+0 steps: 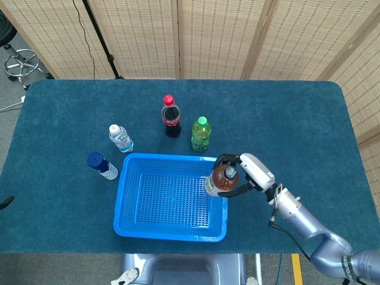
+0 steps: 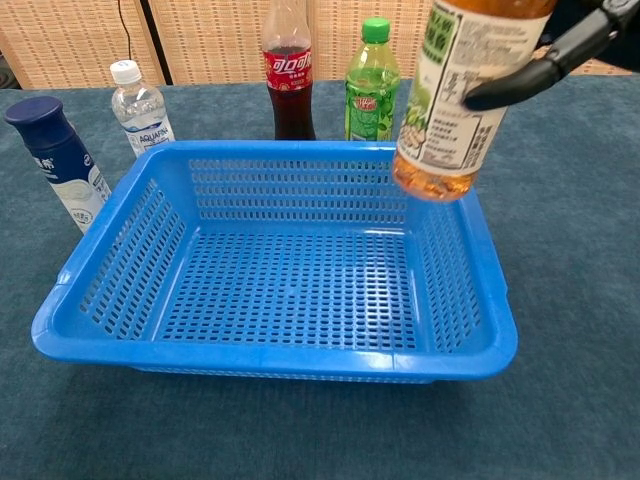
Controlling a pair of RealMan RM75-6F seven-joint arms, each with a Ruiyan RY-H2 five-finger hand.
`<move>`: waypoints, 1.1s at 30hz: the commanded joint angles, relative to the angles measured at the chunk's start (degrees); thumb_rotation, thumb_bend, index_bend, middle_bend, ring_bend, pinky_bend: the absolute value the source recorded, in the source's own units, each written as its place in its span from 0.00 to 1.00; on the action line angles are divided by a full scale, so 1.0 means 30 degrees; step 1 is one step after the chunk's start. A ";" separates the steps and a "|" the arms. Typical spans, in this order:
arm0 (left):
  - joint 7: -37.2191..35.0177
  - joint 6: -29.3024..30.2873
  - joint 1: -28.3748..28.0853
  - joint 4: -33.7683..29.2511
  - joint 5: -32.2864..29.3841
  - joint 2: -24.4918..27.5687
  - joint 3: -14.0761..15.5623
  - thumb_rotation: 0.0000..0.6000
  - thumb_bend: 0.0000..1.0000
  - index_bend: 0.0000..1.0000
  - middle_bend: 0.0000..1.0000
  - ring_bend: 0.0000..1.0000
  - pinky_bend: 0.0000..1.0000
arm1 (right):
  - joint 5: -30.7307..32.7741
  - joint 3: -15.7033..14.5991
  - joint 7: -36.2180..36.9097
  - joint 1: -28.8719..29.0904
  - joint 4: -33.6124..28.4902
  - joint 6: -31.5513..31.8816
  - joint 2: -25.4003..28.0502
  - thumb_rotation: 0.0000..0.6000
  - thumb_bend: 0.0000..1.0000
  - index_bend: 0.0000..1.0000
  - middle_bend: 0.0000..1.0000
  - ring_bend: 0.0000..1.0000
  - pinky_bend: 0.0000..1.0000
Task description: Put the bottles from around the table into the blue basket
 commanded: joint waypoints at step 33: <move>-0.0463 0.0054 0.0148 0.0094 0.0237 0.0088 0.0081 1.00 0.00 0.00 0.00 0.00 0.00 | -0.2519 -0.4454 -0.4047 -0.0627 0.0225 0.1070 -0.0727 1.00 0.00 0.00 0.00 0.00 0.00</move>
